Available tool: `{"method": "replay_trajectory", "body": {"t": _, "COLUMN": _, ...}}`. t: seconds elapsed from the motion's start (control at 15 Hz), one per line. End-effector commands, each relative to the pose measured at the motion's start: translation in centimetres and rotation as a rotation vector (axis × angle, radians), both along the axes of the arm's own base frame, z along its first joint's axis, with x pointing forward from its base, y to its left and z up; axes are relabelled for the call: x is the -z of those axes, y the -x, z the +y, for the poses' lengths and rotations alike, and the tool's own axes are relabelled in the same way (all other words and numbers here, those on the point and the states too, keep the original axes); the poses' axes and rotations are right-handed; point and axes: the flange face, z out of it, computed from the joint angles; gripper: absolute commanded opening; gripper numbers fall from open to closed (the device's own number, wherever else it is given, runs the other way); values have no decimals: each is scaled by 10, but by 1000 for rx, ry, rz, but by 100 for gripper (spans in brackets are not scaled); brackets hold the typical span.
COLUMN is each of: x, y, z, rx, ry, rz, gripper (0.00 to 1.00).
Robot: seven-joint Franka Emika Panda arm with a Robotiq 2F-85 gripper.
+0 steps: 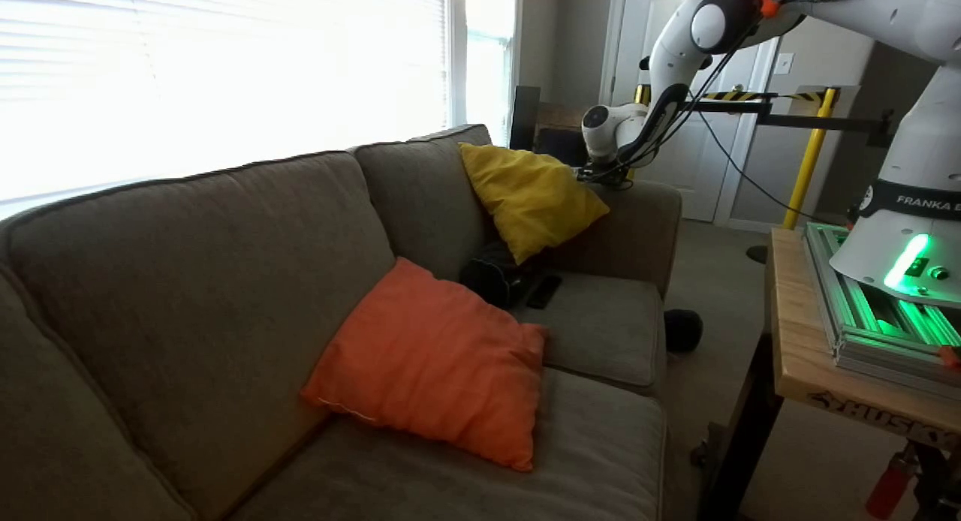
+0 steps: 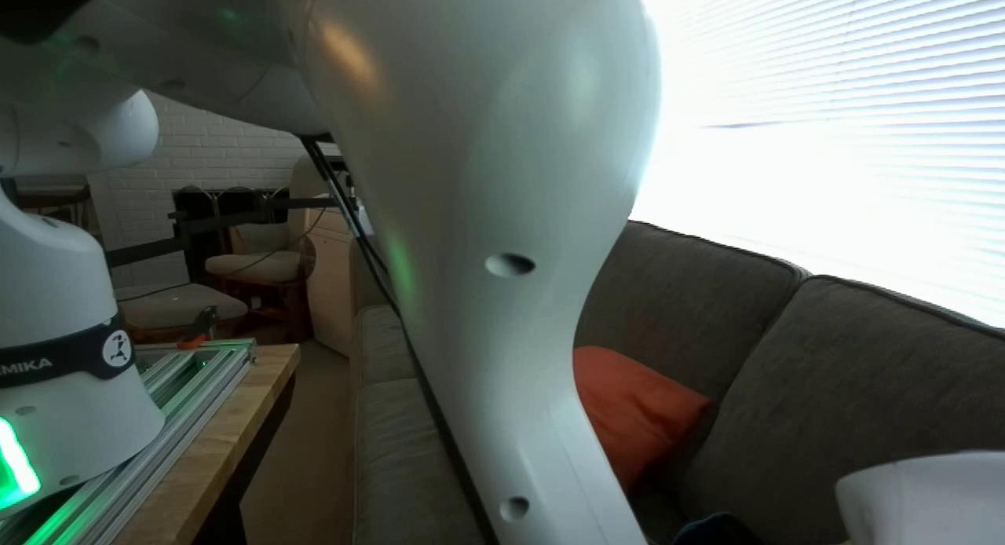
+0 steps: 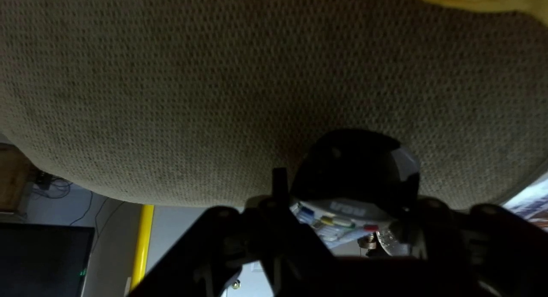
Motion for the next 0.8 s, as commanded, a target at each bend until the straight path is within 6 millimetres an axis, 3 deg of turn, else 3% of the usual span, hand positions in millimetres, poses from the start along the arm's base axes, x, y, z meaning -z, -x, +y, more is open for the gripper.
{"method": "replay_trajectory", "body": {"t": 0.0, "x": -4, "y": -7, "z": -4, "rx": 17, "ry": -5, "rz": -12, "gripper": 83}}
{"method": "replay_trajectory", "body": {"t": 0.13, "x": -9, "y": -13, "z": 4, "rx": 8, "ry": 12, "rz": -17, "gripper": 98}}
{"method": "replay_trajectory", "body": {"t": 0.2, "x": -11, "y": -16, "z": 10, "rx": 3, "ry": 16, "rz": -17, "gripper": 100}}
{"method": "replay_trajectory", "body": {"t": 0.47, "x": -13, "y": -36, "z": 51, "rx": -31, "ry": 58, "rz": -1, "gripper": 100}}
{"method": "replay_trajectory", "body": {"t": 0.73, "x": -6, "y": -65, "z": 114, "rx": -232, "ry": 66, "rz": 41, "gripper": 100}}
